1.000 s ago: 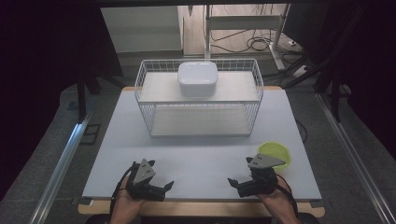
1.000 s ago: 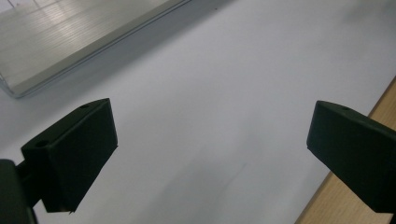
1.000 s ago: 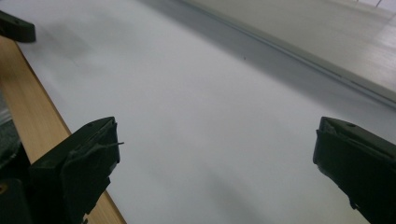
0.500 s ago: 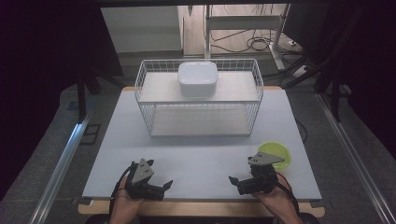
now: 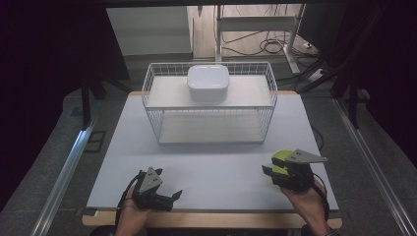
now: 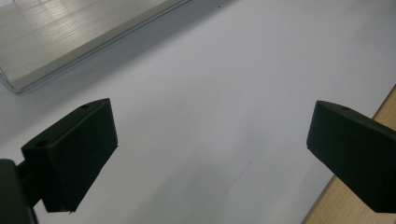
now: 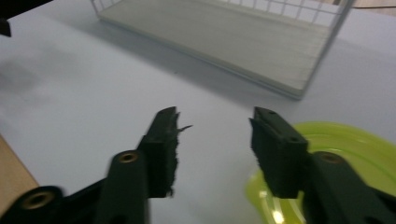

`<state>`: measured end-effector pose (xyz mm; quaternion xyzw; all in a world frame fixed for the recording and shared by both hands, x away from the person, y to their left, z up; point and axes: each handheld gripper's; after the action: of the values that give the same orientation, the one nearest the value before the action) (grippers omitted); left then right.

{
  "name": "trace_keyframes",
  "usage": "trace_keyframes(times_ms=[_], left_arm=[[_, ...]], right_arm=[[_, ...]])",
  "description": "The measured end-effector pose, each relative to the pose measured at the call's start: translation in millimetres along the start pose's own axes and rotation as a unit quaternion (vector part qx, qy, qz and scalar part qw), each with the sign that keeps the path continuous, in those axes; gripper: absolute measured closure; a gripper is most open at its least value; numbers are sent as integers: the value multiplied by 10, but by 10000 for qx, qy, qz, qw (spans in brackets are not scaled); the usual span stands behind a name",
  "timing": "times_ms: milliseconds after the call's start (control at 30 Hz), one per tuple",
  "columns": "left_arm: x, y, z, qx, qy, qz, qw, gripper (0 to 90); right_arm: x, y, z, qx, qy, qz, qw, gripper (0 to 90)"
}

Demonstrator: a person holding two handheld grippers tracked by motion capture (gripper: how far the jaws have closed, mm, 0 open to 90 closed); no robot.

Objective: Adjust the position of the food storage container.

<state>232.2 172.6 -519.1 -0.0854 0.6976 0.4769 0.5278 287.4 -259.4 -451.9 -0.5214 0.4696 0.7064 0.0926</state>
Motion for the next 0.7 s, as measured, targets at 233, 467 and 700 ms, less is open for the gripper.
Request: trace_keyframes(times_ms=[233,467,700], left_arm=[[4,-9,0,28,12,31,10000,16],[13,-17,10,59,50,46,10000,16],[22,-17,28,83,104,50,9999,16]], right_arm=[[41,119,-269,459,-200,35,9987,753],[104,186,-513,898,-449,152,9948,900],[210,280,-776,1303,-742,171,9885,900]])
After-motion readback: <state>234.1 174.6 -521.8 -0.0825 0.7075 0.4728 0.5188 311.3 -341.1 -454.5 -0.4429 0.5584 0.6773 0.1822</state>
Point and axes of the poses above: each handheld gripper's, and its own axes: y roughly backward along the jaws, x roughly out of its underside, z roughly to its left, and after that the axes turned 1 degree about y, right-handed
